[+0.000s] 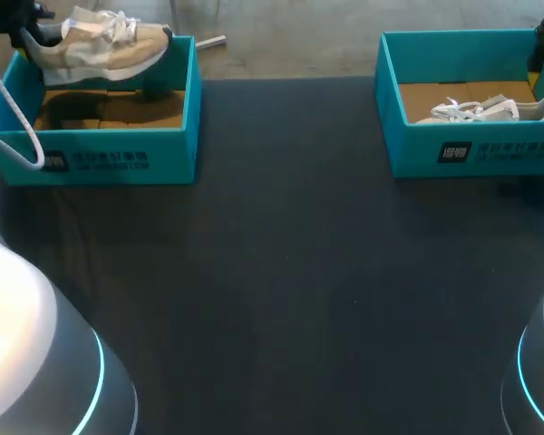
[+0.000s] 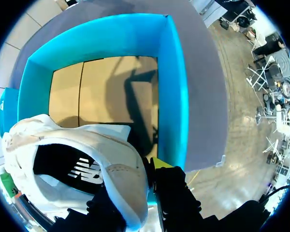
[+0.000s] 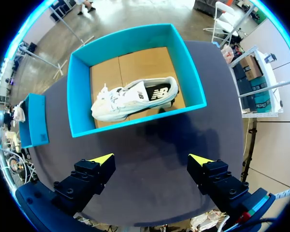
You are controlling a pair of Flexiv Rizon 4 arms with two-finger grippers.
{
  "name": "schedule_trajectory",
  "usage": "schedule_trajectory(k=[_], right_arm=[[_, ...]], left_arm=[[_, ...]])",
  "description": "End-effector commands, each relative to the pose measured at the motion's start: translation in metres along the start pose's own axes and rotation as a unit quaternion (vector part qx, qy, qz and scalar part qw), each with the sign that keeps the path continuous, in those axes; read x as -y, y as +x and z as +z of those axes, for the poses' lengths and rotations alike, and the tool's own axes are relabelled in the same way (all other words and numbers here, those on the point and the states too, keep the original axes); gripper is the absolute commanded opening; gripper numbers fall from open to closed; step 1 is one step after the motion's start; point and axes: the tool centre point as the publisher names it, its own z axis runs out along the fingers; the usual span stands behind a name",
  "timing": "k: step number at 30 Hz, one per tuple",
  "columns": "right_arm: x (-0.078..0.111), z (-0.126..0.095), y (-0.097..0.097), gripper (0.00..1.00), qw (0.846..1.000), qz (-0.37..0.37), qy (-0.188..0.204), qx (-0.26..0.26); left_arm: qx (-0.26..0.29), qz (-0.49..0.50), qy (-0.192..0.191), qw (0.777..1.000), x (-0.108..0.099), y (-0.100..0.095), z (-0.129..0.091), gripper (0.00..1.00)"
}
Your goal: Take the shoe out of the shoebox, open the shoe tongue, remove and reinsert the insole, then place the shoe into the shoebox
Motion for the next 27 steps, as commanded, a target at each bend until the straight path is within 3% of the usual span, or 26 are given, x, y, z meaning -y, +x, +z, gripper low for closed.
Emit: schedule_trajectory(k=[1,3,4,12,18,27], right_arm=[[0.0,0.0,0.0,1.0,1.0,0.0,-0.001,0.0],[0.0,0.0,0.0,1.0,1.0,0.0,-0.001,0.0],[0.0,0.0,0.0,1.0,1.0,0.0,-0.001,0.0],[0.0,0.0,0.0,1.0,1.0,0.0,-0.001,0.0],[0.0,0.0,0.0,1.0,1.0,0.0,-0.001,0.0],[0.0,0.0,0.0,1.0,1.0,0.0,-0.001,0.0]], left_arm=[[-0.003,-0.008,-0.009,1.0,0.018,-0.002,-0.032,0.0],[-0.003,-0.012,-0.009,1.0,0.018,-0.002,-0.035,0.0],[-0.001,-0.016,-0.008,1.0,0.021,-0.001,-0.049,0.0],[0.014,-0.048,-0.016,0.999,0.029,0.0,-0.098,0.0],[0.018,-0.063,-0.016,0.998,0.052,-0.001,-0.134,0.0],[-0.01,-0.069,-0.037,0.997,0.101,-0.012,-0.16,0.0]])
